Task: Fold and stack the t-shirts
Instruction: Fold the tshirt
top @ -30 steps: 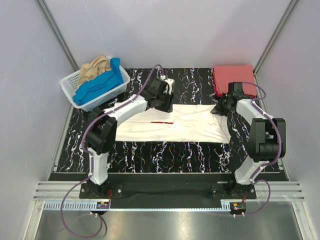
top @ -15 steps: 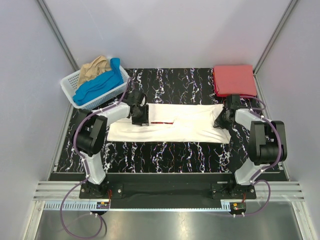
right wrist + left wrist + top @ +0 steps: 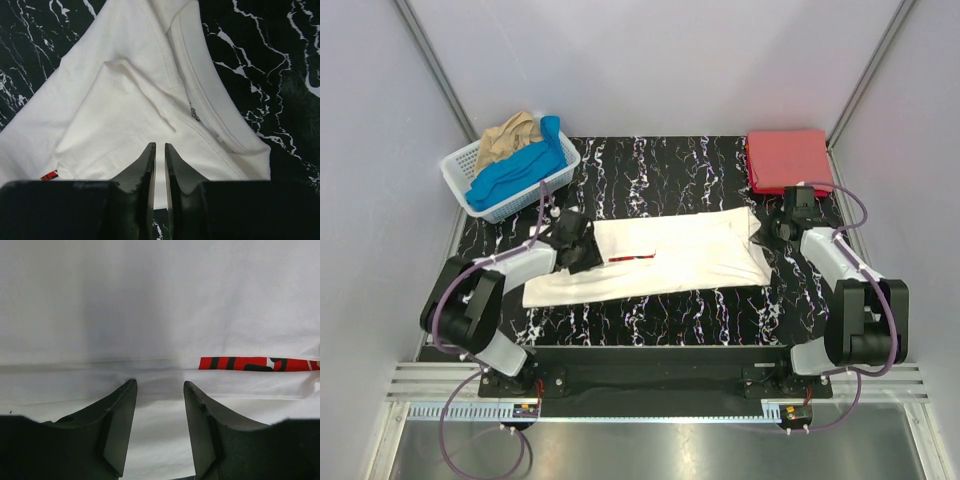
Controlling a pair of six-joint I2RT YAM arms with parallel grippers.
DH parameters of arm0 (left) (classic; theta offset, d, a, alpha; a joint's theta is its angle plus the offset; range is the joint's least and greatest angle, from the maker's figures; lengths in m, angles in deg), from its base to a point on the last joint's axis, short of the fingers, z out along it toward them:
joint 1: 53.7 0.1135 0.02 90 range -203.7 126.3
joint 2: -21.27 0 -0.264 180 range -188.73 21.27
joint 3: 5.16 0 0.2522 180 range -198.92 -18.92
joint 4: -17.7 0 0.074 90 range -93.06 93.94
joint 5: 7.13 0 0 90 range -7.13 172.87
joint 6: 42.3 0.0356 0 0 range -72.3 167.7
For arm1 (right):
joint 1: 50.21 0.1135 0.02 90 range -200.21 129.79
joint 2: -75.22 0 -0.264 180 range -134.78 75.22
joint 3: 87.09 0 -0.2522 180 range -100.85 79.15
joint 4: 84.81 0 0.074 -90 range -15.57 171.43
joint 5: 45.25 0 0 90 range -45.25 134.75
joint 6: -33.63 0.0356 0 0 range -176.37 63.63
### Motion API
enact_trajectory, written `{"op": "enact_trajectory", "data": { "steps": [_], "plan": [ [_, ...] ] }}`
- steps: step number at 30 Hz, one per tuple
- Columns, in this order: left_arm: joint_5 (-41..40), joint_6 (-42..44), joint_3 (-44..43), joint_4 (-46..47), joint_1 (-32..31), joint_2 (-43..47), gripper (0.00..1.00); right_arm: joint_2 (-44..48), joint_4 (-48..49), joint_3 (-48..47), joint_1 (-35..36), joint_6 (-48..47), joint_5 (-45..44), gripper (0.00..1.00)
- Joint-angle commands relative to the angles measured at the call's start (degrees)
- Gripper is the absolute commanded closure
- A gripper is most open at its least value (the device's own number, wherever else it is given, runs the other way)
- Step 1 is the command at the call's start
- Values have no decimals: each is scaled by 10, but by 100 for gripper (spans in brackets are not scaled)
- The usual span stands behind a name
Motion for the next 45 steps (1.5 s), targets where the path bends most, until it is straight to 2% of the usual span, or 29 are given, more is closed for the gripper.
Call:
{"op": "enact_trajectory", "data": {
  "steps": [1, 6, 8, 10, 17, 20, 24, 27, 31, 35, 37, 38, 41, 43, 45],
  "plan": [
    [-32, -69, 90, -71, 5, 34, 50, -11, 33, 9, -1, 2, 50, 80],
    [-41, -146, 153, -78, 5, 175, 46, -66, 86, 12, -2, 31, 85, 78],
    [-40, -149, 148, -85, 5, 234, 44, -94, 88, 4, 17, 35, 72, 78],
    [-43, -140, 107, -107, 5, 276, 43, -121, 99, -7, 19, 38, 71, 78],
    [-55, -28, -48, -158, 5, 318, 41, -221, 121, -70, 23, 26, 70, 81],
    [-47, 31, -62, -164, 5, 332, 38, -246, 113, -112, 22, 1, 34, 83],
    [-60, 82, -78, -187, 5, 342, 34, -337, 68, -221, 23, -19, 56, 83],
    [-27, 91, -68, -187, 5, 327, 33, -401, 47, -321, 23, -19, 62, 84],
    [52, 85, -17, -141, -2, 275, 39, -492, 31, -469, 24, -23, 91, 84],
    [82, 66, 38, -72, -9, 195, 46, -620, 3, -673, 24, -1, 146, 83],
    [81, 59, 39, -52, -25, 142, 48, -662, -4, -738, 27, 12, 186, 83],
    [73, 58, 33, -49, -35, 124, 50, -698, -16, -811, 29, 15, 194, 83],
    [47, 53, 16, -49, -74, 61, 51, -740, -64, -937, 35, 6, 212, 83],
    [28, 44, 11, -49, -104, 27, 52, -749, -88, -970, 35, 8, 210, 83],
    [20, 35, 13, -48, -133, 7, 52, -715, -97, -968, 35, 8, 199, 80]
  ]
}}
